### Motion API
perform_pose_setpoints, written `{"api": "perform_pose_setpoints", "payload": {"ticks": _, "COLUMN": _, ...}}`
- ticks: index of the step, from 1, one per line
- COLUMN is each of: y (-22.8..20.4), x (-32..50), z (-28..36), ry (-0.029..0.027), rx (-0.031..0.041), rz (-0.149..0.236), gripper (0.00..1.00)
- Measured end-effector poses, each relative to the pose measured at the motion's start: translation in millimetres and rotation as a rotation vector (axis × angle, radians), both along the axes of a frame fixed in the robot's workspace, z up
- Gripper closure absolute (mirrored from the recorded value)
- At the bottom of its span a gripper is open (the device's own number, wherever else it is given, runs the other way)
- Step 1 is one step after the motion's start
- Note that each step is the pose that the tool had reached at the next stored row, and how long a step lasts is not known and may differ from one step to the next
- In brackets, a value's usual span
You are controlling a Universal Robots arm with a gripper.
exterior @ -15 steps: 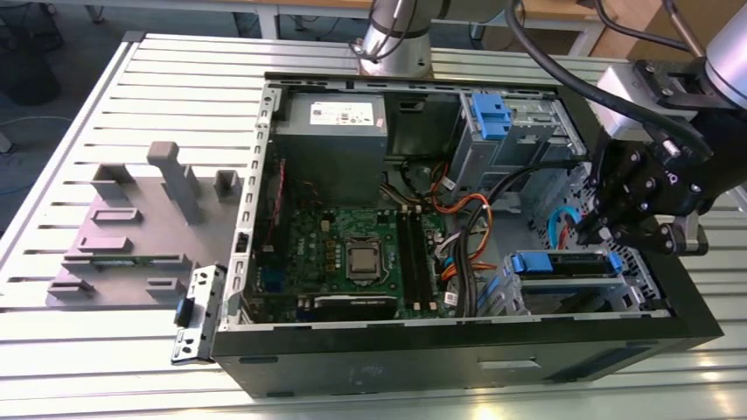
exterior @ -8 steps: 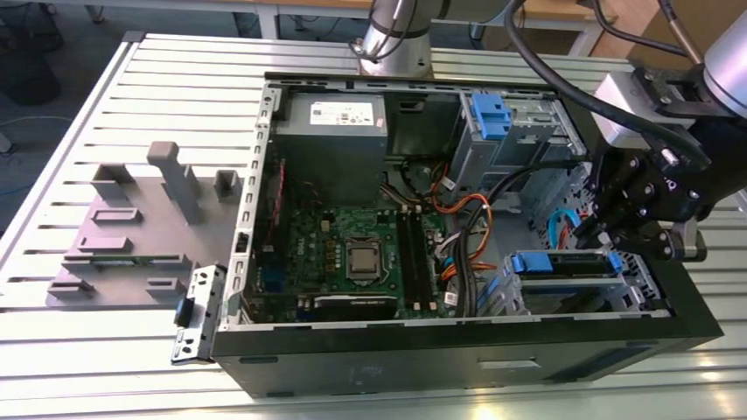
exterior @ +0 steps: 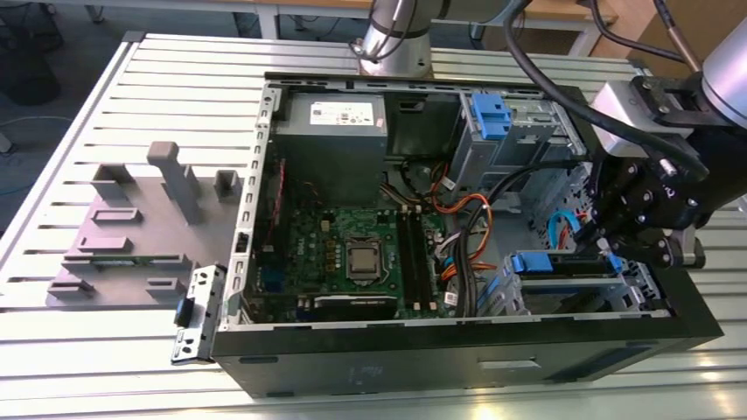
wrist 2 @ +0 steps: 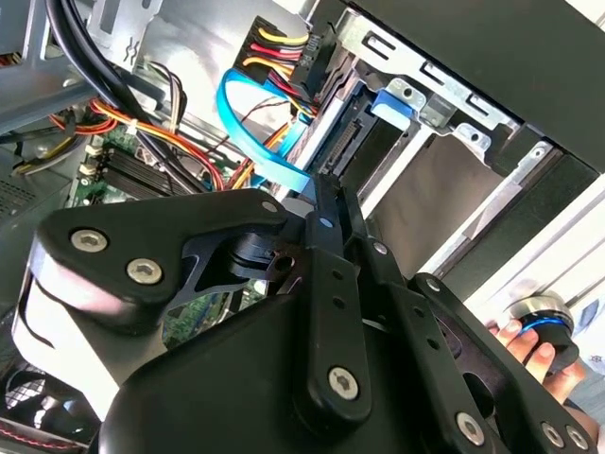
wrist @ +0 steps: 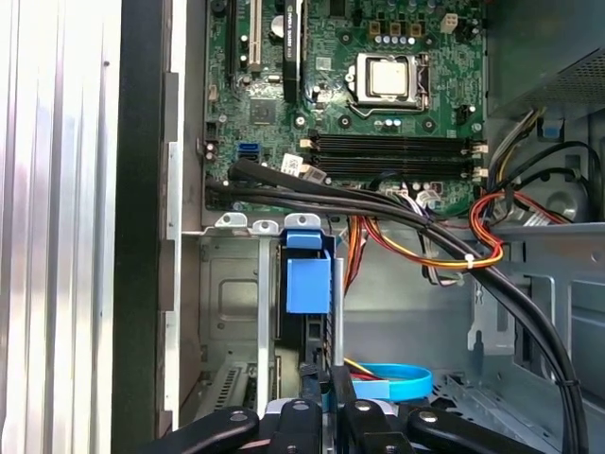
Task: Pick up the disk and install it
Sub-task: 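Insert the first disk wire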
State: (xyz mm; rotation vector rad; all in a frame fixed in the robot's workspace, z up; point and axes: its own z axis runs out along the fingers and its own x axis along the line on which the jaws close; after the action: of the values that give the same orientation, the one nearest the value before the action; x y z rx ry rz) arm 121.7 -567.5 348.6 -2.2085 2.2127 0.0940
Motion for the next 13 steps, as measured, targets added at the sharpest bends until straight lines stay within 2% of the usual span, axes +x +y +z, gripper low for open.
{"api": "perform_pose_setpoints", "payload": {"ticks": 13, "y": 0.1, "x": -1.7, "z": -8.0, "ry": 0.0, "rx": 0.0006, "rz": 0.007, "gripper": 0.84}}
